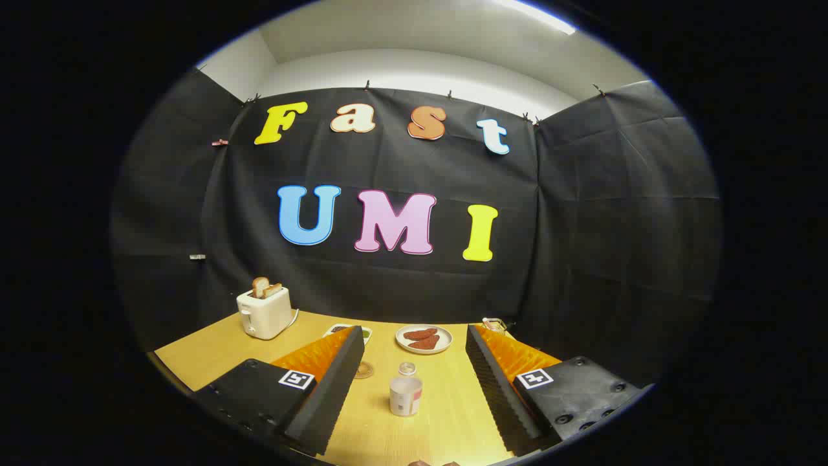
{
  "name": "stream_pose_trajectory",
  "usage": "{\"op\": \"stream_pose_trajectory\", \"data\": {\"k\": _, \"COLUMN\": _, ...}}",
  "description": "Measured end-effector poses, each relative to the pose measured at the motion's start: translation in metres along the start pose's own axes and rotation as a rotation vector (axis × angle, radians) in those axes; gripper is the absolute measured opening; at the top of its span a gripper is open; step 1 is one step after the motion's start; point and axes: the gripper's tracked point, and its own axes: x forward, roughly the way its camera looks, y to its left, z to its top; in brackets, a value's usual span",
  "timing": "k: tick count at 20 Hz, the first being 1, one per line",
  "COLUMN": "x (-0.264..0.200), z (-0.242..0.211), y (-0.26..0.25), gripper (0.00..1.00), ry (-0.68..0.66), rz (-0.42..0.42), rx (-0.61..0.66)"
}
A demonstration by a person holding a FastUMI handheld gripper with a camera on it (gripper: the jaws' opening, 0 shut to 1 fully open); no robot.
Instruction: Take the bottle from table, then pour the juice into the cup, finally place the bottle on the coaster
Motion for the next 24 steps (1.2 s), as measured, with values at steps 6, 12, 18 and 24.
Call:
{"op": "stream_pose_trajectory", "data": {"k": 6, "x": 0.004, "z": -0.002, "y": -0.003, "gripper": 0.97, "ry": 0.029, "rz": -0.017, "rx": 0.037}}
{"op": "stream_pose_trajectory", "data": {"k": 12, "x": 0.008, "z": -0.003, "y": 0.004, "gripper": 0.97, "ry": 0.034, "rz": -0.005, "rx": 0.018}}
{"op": "stream_pose_trajectory", "data": {"k": 18, "x": 0.009, "z": -0.006, "y": 0.017, "gripper": 0.97, "ry": 0.034, "rz": 0.026, "rx": -0.007}}
{"op": "stream_pose_trajectory", "data": {"k": 24, "x": 0.019, "z": -0.025, "y": 0.023, "gripper": 0.97, "ry": 0.071, "rz": 0.037, "rx": 0.000}}
